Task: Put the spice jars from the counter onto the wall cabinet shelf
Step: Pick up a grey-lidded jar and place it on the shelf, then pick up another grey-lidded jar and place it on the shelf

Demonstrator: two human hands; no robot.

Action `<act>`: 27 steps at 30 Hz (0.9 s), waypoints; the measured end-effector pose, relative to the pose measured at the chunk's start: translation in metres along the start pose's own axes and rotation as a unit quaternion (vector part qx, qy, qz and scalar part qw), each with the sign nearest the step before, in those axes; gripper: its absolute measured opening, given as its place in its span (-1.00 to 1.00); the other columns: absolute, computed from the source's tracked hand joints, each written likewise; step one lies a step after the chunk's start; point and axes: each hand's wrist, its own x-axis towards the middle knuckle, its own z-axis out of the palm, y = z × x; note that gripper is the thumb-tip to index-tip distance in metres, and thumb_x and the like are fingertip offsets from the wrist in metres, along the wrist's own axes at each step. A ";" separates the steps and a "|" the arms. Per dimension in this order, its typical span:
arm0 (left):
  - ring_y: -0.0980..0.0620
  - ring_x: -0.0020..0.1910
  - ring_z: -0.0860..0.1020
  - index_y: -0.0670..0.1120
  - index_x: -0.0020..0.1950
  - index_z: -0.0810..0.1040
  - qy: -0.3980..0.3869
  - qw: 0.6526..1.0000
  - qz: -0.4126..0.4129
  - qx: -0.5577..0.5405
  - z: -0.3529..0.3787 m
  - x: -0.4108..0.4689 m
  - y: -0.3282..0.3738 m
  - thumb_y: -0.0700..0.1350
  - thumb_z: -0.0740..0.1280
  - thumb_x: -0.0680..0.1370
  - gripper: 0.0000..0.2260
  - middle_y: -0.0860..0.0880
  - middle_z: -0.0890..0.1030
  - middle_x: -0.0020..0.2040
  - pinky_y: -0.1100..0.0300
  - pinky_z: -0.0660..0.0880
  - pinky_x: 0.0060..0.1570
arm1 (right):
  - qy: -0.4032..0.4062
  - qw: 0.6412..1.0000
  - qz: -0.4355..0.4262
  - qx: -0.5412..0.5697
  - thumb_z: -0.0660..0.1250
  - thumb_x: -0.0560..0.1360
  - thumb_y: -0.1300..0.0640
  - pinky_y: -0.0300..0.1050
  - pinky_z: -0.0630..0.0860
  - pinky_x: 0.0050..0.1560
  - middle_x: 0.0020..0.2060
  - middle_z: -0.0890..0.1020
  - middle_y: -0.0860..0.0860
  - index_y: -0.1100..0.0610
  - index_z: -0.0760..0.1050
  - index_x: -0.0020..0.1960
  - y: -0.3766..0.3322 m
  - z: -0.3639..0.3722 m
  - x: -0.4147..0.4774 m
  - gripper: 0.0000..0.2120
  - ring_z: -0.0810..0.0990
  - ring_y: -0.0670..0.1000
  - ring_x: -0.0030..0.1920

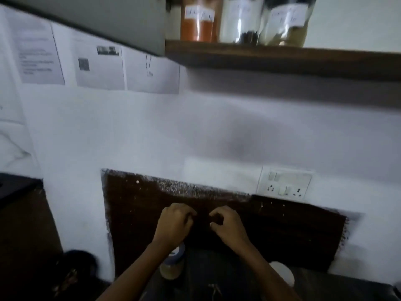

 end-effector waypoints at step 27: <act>0.06 -0.09 0.54 -0.04 -0.05 0.50 -0.103 0.958 -0.249 -0.092 0.113 -0.094 -0.106 -0.13 0.43 0.44 -0.84 0.03 0.57 -0.08 0.18 0.50 -0.12 | -0.230 0.932 0.193 0.201 0.23 0.51 0.33 0.02 0.29 0.42 0.52 0.13 0.00 -0.04 0.06 0.51 0.060 0.163 -0.042 -0.32 0.15 0.05 0.49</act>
